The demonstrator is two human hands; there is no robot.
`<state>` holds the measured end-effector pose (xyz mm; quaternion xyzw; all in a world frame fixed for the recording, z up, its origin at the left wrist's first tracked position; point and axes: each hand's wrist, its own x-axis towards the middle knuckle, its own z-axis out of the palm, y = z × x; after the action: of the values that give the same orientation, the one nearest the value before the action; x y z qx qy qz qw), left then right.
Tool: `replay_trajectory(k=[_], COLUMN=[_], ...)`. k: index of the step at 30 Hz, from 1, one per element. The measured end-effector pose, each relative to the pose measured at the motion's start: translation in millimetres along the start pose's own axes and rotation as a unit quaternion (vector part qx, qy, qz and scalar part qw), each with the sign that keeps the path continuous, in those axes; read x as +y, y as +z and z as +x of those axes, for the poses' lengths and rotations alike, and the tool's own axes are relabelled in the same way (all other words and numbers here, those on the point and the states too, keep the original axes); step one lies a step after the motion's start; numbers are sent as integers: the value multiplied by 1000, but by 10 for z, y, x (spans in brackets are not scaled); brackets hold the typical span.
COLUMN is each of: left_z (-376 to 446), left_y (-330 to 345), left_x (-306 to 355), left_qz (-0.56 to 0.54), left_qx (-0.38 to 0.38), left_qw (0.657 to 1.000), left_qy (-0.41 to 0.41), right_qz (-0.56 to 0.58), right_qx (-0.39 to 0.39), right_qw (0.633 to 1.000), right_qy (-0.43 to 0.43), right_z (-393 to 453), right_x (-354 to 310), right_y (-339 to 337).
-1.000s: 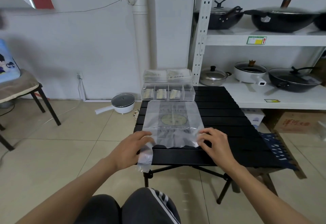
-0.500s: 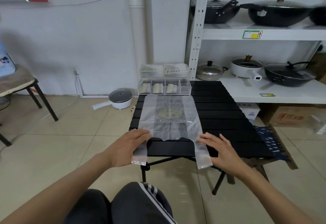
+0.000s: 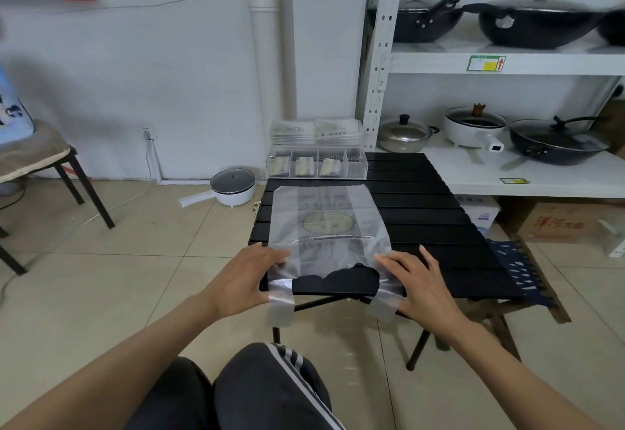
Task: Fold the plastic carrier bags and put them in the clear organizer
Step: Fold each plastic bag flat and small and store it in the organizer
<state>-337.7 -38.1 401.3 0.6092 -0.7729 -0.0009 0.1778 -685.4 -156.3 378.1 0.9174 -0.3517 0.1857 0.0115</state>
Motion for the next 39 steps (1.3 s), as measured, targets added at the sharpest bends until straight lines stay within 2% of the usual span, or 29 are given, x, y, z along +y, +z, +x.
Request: replay_trajectory(k=[5,9,12,14,16,19,21,22,25,28,31,33,36,39], left_z=[-4,10,74,111,153,238,289,309,352,358,387,425,481,536], left_y=[32,42,33,29,35,14,-42,-66,-133,-151,-128,-110,-51,-33], left_x=[-49,-41,-17,-22,-49,-58,-29,-20,-58,-158,-210,-191,-189,-195], left_qz=[-2,-25,-34,-44,-36,-12,-33,-54,-99,-109,-122,-123,-125,-151], left_qx=[9,-6,-13,-25,-27,3,1,2,-4,-23,-22,-9,7,9], left_qw=[999,1000,999,999,999,1000,999,998,992,990,984,982,980,967], left_qy=[31,0,-7,-17,-28,-3,-10,-24,-78,-88,-127,-145,-157,-204], right_qz=[57,162,357,434,444,476,466,436,282,176,182,209,261,261], right_qx=[11,45,69,55,38,42,21,-7,-110,-110,-79,-28,6,11], right_qw=[998,986,926,887,880,865,874,891,947,976,978,975,953,943], right_qy=[-12,13,100,151,164,152,136,125,110,60,58,76,151,208], right_z=[11,91,199,307,409,543,554,533,448,443,488,520,607,677], right_x=[-15,-42,-126,-192,-213,-225,-209,-194,-136,-43,36,68,42,14], right_y=[-19,-75,-250,-379,-438,-485,-488,-483,-423,-332,-207,-119,-67,-23])
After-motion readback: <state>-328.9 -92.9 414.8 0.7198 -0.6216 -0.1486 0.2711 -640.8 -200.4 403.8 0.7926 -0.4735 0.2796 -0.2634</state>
